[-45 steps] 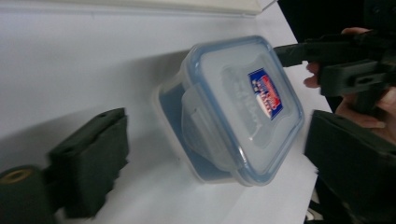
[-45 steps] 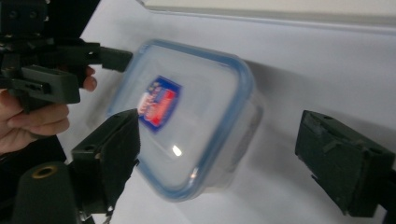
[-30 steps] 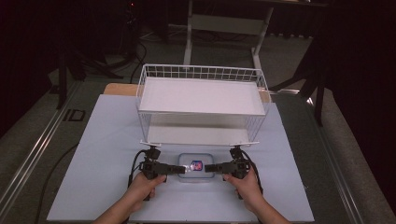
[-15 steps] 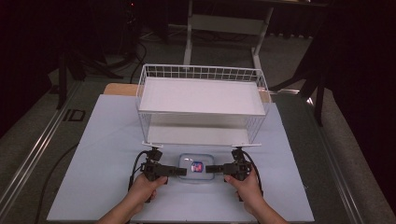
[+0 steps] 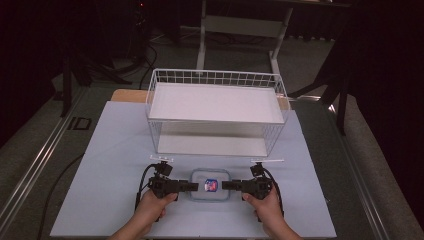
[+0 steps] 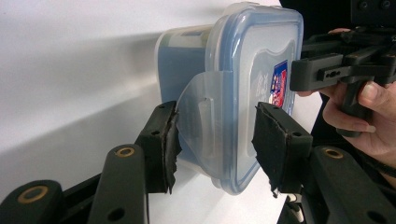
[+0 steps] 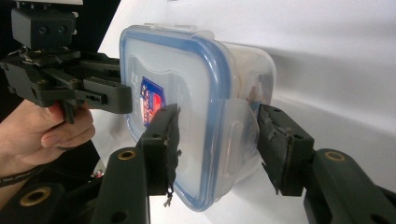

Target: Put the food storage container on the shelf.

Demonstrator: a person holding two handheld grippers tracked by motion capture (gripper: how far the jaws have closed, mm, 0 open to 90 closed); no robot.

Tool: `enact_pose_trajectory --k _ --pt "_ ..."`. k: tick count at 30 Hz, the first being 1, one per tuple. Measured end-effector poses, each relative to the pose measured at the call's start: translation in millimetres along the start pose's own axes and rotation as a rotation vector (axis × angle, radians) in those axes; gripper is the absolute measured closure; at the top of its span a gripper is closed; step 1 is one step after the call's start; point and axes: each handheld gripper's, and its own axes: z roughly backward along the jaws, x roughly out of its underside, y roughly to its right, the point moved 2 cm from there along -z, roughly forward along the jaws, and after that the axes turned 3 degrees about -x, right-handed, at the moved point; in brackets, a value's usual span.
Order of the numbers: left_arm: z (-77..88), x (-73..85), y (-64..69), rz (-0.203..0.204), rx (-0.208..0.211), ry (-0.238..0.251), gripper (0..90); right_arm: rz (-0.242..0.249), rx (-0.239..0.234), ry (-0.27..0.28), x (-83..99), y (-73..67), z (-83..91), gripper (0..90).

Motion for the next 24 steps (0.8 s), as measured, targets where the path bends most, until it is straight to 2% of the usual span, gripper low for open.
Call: enact_pose_trajectory --k 6,10,12,19,20,21,24 --pt "1.4 0.8 3.1 -0.019 -0.007 -0.004 52.2 0.039 0.014 0.001 1.2 -4.3 2.5 50.3" --pt "6.5 -6.0 7.8 -0.037 0.005 0.024 53.2 0.06 0.008 0.021 -5.0 -8.1 8.3 50.3" --pt "10.7 -15.3 12.5 -0.059 0.004 0.04 53.3 0.074 0.006 0.035 -9.7 -10.3 11.7 50.3" --pt "16.4 -35.7 21.9 -0.093 0.002 0.069 53.4 0.107 0.013 0.07 -27.6 -17.4 22.6 50.4" --pt "17.8 -44.0 25.8 -0.113 -0.004 0.094 53.4 0.116 0.017 0.085 -35.7 -20.3 27.2 50.3" --pt "17.8 -44.0 25.8 -0.113 -0.004 0.094 53.3 0.125 0.019 0.095 -40.1 -21.2 29.4 50.2" --pt "14.9 -58.6 28.6 -0.149 -0.018 0.124 53.0 0.14 0.027 0.116 -52.4 -20.4 33.8 50.1"
